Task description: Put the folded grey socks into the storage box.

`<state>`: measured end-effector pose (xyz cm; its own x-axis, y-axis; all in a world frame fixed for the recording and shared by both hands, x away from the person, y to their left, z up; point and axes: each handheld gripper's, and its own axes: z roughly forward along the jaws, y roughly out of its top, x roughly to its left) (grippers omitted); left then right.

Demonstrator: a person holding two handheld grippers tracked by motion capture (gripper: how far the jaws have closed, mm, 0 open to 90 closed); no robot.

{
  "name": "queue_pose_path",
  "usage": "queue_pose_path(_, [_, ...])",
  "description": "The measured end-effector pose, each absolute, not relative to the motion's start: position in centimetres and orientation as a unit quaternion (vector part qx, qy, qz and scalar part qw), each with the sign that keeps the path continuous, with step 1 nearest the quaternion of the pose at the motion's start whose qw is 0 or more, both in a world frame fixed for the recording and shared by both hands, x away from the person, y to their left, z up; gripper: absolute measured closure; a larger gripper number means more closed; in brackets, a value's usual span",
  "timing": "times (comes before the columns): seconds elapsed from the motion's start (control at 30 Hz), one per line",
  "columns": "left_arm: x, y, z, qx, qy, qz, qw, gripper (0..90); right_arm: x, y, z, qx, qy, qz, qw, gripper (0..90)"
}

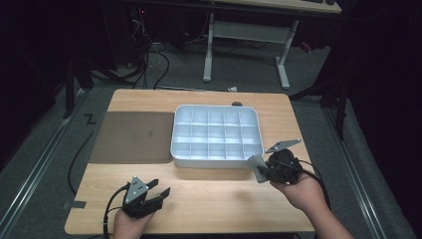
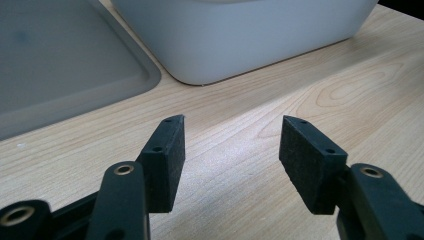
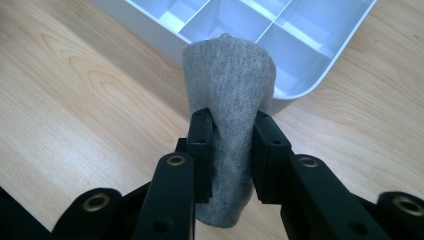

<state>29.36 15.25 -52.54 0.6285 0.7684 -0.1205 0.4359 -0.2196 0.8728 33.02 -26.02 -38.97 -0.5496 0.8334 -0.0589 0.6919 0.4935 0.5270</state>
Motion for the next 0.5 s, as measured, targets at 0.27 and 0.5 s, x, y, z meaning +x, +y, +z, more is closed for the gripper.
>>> queue_pose_path(0.27, [29.0, 15.4, -52.3, 0.761, 0.393, 0.174, 0.486, 44.7, 34.7, -26.0, -38.3, 0.461, 0.843, 0.229, 0.154, 74.3])
queue_pose_path(0.5, [29.0, 15.4, -52.1, 0.761, 0.392, 0.177, 0.486, 44.7, 36.9, -25.7, -38.0, 0.466, 0.843, 0.216, 0.158, 74.3])
